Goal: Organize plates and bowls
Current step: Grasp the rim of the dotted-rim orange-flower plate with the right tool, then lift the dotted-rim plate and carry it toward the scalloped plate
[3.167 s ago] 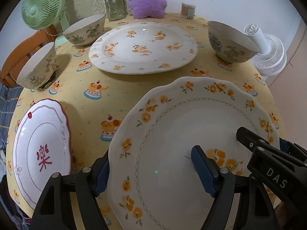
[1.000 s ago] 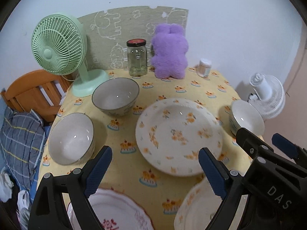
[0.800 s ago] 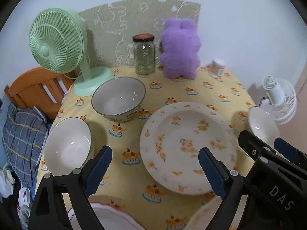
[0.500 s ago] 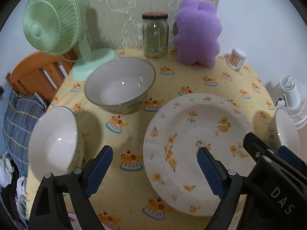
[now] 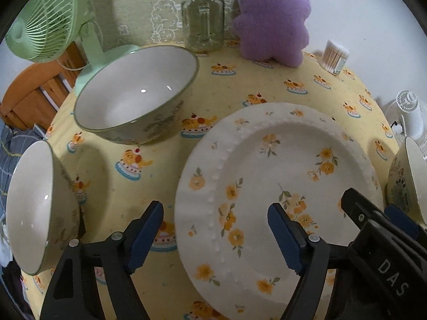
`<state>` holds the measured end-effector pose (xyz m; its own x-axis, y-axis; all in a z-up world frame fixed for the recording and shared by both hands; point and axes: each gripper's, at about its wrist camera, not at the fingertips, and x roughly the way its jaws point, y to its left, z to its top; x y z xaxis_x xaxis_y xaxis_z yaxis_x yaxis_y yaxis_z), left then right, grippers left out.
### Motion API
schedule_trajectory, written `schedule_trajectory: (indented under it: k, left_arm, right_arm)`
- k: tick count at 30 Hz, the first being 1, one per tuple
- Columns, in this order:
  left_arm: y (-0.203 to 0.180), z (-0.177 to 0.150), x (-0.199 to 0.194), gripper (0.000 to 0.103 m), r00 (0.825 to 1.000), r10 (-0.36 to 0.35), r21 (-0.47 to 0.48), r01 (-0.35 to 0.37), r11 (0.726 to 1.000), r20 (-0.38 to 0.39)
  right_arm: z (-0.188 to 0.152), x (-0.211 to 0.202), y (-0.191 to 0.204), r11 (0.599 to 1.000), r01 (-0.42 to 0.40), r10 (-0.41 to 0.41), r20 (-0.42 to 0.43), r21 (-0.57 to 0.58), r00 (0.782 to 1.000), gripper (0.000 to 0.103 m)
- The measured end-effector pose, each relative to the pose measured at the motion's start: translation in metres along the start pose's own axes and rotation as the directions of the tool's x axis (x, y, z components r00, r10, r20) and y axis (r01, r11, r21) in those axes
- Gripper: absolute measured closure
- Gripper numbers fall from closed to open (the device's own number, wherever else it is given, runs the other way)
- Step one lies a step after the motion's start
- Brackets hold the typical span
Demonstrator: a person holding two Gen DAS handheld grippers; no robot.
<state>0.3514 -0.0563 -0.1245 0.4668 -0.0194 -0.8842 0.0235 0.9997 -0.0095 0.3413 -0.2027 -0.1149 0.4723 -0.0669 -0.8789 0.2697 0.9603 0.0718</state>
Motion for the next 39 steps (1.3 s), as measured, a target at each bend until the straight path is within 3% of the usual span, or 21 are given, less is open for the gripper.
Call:
schedule_trajectory:
  k: [9, 20, 28, 39]
  left_arm:
    - [-0.004, -0.001, 0.004, 0.033, 1.0, -0.016, 0.006, 0.016, 1.0, -0.025]
    - [0.01, -0.013, -0.006, 0.034, 0.997, 0.024, -0.029, -0.026, 0.999, -0.07]
    - [0.015, -0.011, -0.001, 0.031, 0.995, 0.008, -0.025, -0.01, 1.0, -0.102]
    - [0.014, 0.0, 0.006, 0.029, 0.998, 0.017, 0.051, -0.015, 0.999, -0.054]
  right_arm:
    - [0.0, 0.011, 0.0, 1.0, 0.012, -0.012, -0.012, -0.005, 1.0, 0.031]
    - [-0.008, 0.006, 0.007, 0.998, -0.026, 0.024, -0.036, -0.058, 0.999, 0.031]
    - [-0.01, 0.008, 0.015, 0.992, -0.03, 0.026, -0.043, -0.119, 0.999, 0.03]
    - [0.001, 0.027, 0.018, 0.99, -0.04, 0.029, -0.08, -0.133, 0.996, 0.031]
